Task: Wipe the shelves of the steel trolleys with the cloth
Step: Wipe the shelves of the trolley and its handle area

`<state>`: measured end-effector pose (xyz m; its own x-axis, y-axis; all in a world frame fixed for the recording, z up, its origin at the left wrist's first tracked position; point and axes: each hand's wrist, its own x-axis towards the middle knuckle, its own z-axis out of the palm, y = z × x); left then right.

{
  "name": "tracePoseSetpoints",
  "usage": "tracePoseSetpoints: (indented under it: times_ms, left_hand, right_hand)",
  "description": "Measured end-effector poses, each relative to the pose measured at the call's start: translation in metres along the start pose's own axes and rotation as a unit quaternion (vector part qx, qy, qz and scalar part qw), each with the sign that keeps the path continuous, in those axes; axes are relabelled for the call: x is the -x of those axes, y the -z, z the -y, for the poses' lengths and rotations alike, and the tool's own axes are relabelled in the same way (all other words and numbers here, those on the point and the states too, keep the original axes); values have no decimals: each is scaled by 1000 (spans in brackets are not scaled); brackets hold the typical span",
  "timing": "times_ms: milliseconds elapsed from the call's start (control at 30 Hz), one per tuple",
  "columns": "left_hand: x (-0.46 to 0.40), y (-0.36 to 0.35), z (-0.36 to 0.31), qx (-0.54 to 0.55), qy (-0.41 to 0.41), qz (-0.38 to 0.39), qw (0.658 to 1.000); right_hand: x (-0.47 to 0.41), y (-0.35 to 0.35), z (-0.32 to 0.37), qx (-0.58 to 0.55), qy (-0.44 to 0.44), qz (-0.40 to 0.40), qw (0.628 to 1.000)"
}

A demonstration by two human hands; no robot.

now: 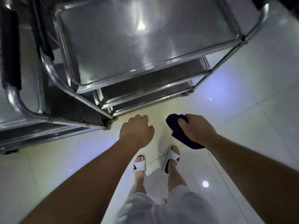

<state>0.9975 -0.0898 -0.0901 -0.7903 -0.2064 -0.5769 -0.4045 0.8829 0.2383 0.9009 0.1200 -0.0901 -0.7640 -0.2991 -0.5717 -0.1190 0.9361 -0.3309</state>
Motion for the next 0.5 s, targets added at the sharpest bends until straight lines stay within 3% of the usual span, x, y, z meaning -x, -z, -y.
tracePoseSetpoints:
  times_ms: [267, 500]
  left_hand:
    - [23, 85, -79, -28, -125, -40, 991]
    - [13, 124, -199, -75, -214, -83, 970]
  right_hand:
    - [83, 88, -13, -116, -55, -132, 983]
    - [119, 163, -95, -227, -123, -235, 937]
